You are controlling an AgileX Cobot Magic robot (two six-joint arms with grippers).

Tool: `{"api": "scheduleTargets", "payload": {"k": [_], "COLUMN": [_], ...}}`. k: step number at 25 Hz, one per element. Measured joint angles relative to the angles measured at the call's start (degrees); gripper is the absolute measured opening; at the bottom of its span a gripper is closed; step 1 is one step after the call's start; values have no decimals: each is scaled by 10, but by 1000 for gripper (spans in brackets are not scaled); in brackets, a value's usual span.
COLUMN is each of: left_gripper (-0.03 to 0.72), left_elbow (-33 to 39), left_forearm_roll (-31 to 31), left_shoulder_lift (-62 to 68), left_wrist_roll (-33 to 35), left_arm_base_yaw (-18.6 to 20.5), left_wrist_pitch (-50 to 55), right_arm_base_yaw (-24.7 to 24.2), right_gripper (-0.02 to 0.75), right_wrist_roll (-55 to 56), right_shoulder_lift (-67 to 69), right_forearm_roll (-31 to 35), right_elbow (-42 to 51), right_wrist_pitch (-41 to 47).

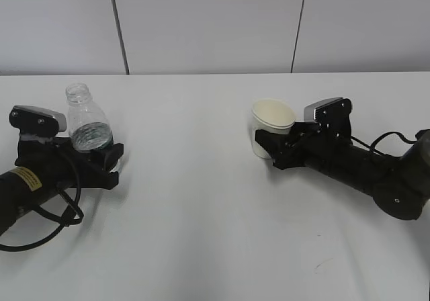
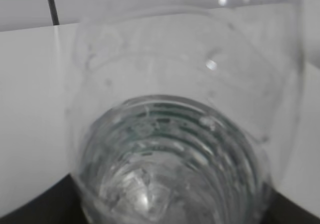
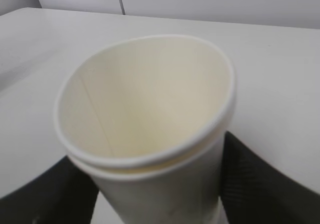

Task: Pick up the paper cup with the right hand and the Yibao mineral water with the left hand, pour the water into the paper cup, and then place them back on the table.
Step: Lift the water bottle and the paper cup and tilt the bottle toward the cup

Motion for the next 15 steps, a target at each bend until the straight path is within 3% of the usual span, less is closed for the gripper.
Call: {"api": "scheduleTargets", "payload": {"k": [10,15], "left_gripper": [406,365], "left_elbow": [0,0], "left_forearm_roll": [2,3], "left_shoulder_lift": [0,0], "left_wrist_roll": [0,0], "left_arm_base_yaw": [0,0], "left_wrist_pitch": [0,0], "right_arm_base_yaw": [0,0], "right_gripper": [515,515], "right_wrist_roll": [0,0], "right_shoulder_lift": [0,0], "right_forearm_roll": [-3,-28], "right_elbow": [0,-1], "right_wrist_pitch": [0,-1]}}
